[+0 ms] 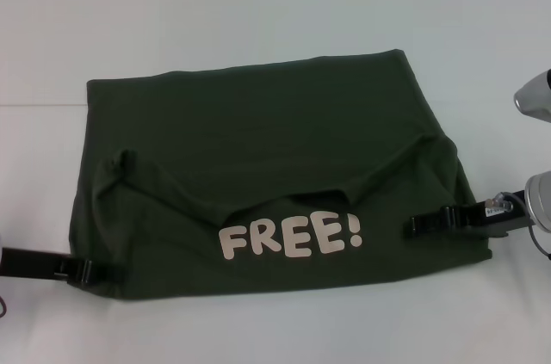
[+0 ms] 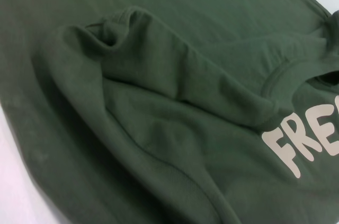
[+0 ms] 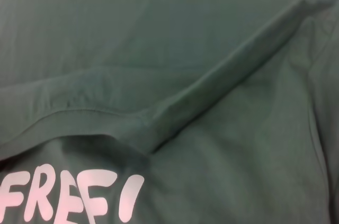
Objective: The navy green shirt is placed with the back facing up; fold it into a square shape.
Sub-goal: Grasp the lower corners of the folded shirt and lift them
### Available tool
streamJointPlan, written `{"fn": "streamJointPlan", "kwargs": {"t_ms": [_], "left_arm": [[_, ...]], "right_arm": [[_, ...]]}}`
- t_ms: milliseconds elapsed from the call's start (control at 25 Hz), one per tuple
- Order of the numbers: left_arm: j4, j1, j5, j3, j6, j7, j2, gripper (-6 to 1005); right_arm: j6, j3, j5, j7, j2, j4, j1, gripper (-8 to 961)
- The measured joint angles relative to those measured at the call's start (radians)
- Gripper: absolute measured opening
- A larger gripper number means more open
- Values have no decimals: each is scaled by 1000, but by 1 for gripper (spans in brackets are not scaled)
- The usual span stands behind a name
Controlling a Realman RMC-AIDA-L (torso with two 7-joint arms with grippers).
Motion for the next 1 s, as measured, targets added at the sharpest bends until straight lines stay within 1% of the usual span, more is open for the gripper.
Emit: {"fn": "streamJointPlan", "kwargs": {"t_ms": [160, 320, 760, 960, 1000], "left_arm": [[0, 0, 0, 0, 0, -2, 1, 39], [-1, 0, 0, 0, 0, -2, 0, 39], [0, -2, 0, -8, 0, -2, -1, 38], [-2, -4, 0, -8, 0, -2, 0, 38], [-2, -5, 0, -8, 0, -2, 0, 38]], "right_arm": [[0, -2, -2, 2, 0, -5, 0, 821], [6, -35, -8, -12, 2, -14, -5, 814], [12, -34, -4, -13, 3, -16, -10, 579], [11, -37, -3, -13, 1, -15, -11, 331], [9, -37, -3, -14, 1, -15, -11, 297]]}}
